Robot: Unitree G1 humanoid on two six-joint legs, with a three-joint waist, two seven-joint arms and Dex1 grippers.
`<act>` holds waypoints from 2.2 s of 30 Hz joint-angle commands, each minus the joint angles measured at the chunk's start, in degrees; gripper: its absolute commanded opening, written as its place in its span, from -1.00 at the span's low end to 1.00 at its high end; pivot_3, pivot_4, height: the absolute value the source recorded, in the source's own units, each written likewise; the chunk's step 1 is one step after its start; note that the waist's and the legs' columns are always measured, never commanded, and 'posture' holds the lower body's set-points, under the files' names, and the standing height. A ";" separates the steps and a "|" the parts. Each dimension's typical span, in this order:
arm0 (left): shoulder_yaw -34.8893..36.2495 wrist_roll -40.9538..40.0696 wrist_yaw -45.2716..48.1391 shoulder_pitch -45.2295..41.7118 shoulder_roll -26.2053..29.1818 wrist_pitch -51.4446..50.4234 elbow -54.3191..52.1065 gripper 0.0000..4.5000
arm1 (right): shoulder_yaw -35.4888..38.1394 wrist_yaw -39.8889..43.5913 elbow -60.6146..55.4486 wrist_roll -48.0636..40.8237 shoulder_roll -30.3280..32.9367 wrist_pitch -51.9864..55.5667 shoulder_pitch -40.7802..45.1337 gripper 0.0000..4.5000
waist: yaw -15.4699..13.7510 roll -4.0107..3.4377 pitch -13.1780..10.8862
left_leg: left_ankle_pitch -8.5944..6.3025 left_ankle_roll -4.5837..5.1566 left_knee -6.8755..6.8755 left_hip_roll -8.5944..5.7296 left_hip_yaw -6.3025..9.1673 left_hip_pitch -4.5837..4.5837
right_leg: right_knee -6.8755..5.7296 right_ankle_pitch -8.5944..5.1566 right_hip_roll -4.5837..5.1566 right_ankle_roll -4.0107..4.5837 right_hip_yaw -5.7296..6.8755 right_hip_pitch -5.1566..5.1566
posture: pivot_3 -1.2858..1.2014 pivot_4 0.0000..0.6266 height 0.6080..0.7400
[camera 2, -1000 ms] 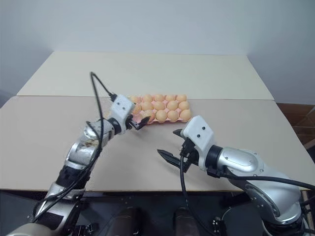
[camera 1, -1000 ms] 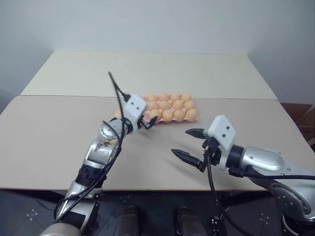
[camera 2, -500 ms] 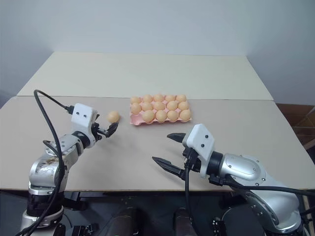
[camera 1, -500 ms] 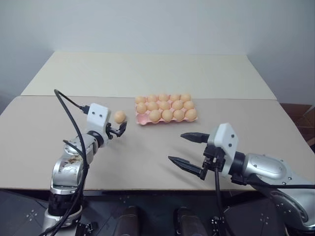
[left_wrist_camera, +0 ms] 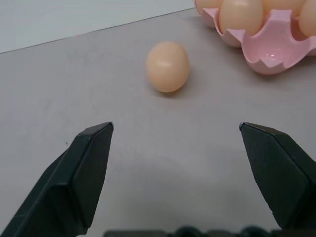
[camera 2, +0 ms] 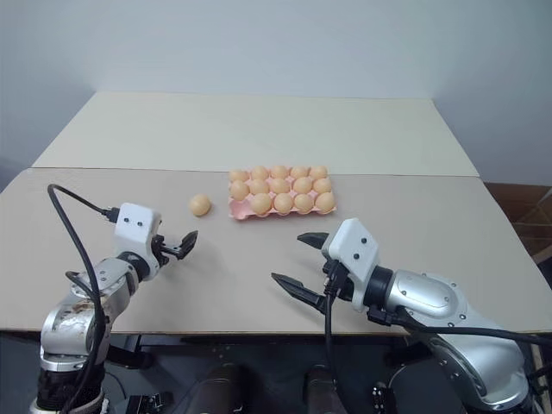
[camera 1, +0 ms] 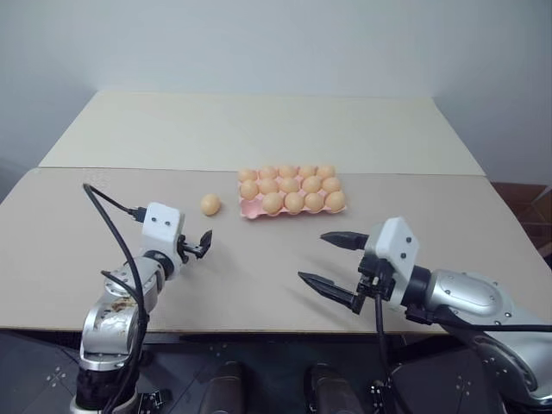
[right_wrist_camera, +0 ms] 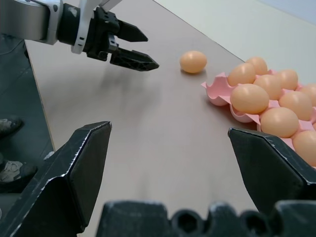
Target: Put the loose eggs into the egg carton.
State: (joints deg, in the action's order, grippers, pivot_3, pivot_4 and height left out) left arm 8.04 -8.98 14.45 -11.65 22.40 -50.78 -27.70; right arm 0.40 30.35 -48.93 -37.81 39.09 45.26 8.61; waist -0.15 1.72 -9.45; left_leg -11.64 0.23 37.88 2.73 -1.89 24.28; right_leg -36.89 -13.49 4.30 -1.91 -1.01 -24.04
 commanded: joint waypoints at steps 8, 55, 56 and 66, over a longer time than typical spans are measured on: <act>-2.99 1.97 -0.40 -7.52 -0.26 8.14 11.01 0.96 | -5.45 -1.29 0.74 6.83 -1.91 -3.88 4.76 1.00 | 0.02 0.00 0.00 | 0.00 0.00 0.00 -0.01 0.00 0.03 | -0.01 0.01 0.00 0.02 0.00 -0.02 | 0.03 -0.52 1.00; -13.82 2.40 10.25 -23.71 -4.64 21.63 29.78 -0.26 | -1.58 0.95 -1.02 8.43 -1.23 -2.49 4.14 1.00 | -0.12 0.01 0.00 | 0.02 -0.02 0.01 -0.03 0.00 0.06 | -0.08 0.02 0.00 0.00 0.02 -0.03 | 0.03 -0.52 1.00; -13.85 2.63 9.93 -23.77 -4.85 21.98 30.20 -0.26 | -1.57 0.77 -1.22 8.46 -1.11 -2.41 3.88 1.00 | -0.09 0.01 0.00 | 0.02 -0.02 0.01 -0.03 0.00 0.06 | -0.08 0.02 0.00 0.00 0.02 -0.04 | 0.03 -0.52 1.00; -12.57 3.61 8.02 -22.82 -5.23 22.70 31.42 0.05 | -1.56 0.02 -1.90 8.76 -0.66 -2.06 3.06 1.00 | -0.17 0.02 0.00 | 0.02 -0.02 0.01 -0.04 0.01 0.08 | -0.08 0.02 0.01 0.00 0.02 -0.03 | 0.03 -0.52 1.00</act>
State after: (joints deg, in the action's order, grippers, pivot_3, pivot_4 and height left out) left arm -5.62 -5.67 23.04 -34.02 17.30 -28.74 4.81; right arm -3.00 30.67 -48.59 -28.46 37.94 43.14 11.77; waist -0.32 1.74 -9.45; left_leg -11.62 0.21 37.89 2.70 -1.88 24.35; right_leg -36.96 -13.48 4.31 -1.91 -0.99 -24.07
